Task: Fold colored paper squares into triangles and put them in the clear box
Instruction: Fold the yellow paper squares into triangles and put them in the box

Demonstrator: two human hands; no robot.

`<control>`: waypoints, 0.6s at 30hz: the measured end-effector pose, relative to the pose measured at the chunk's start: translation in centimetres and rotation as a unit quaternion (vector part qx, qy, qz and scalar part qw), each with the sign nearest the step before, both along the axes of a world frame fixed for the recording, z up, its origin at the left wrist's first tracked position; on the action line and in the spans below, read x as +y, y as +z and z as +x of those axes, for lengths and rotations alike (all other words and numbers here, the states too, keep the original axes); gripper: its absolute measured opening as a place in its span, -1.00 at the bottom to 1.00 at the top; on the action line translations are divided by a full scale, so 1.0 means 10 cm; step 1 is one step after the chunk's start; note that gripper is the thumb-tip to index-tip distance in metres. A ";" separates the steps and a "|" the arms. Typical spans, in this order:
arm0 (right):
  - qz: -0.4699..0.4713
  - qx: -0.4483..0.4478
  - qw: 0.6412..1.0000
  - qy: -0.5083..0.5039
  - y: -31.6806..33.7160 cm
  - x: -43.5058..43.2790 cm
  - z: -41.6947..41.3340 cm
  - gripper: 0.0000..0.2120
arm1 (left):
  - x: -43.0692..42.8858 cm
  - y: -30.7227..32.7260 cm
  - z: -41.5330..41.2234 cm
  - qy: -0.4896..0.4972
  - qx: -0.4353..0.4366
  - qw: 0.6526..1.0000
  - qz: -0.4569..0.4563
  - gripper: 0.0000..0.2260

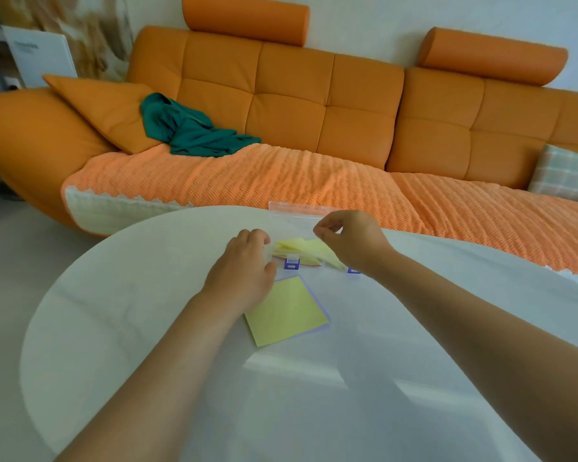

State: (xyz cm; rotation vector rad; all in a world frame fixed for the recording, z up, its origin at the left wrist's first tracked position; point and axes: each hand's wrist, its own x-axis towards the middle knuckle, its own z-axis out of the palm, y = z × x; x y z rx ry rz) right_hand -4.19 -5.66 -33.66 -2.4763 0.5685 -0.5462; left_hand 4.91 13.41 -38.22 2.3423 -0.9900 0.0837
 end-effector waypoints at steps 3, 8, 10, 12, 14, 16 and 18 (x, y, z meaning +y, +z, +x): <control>-0.009 0.069 0.997 0.027 -0.04 0.24 -0.18 -0.88 | 0.10 0.02 -0.04 0.005 0.023 0.997 0.073 -0.54; -0.031 0.225 0.972 0.066 -0.23 0.51 -0.36 -0.55 | 0.24 0.01 -0.21 -0.031 0.009 0.963 0.267 -0.20; -0.060 0.263 0.960 0.073 -0.27 0.54 -0.37 -0.34 | 0.29 0.01 -0.24 -0.040 0.025 0.966 0.253 -0.21; -0.066 0.285 0.953 0.075 -0.28 0.55 -0.37 -0.23 | 0.32 0.03 -0.24 -0.038 0.058 0.975 0.211 -0.26; -0.061 0.304 0.948 0.076 -0.28 0.55 -0.35 -0.16 | 0.34 0.04 -0.22 -0.030 0.096 0.981 0.166 -0.31; -0.048 0.310 0.947 0.075 -0.27 0.56 -0.34 -0.15 | 0.35 0.03 -0.20 -0.025 0.126 0.982 0.138 -0.26; -0.022 0.298 0.952 0.069 -0.25 0.57 -0.32 -0.21 | 0.35 0.02 -0.17 -0.025 0.128 0.980 0.150 -0.18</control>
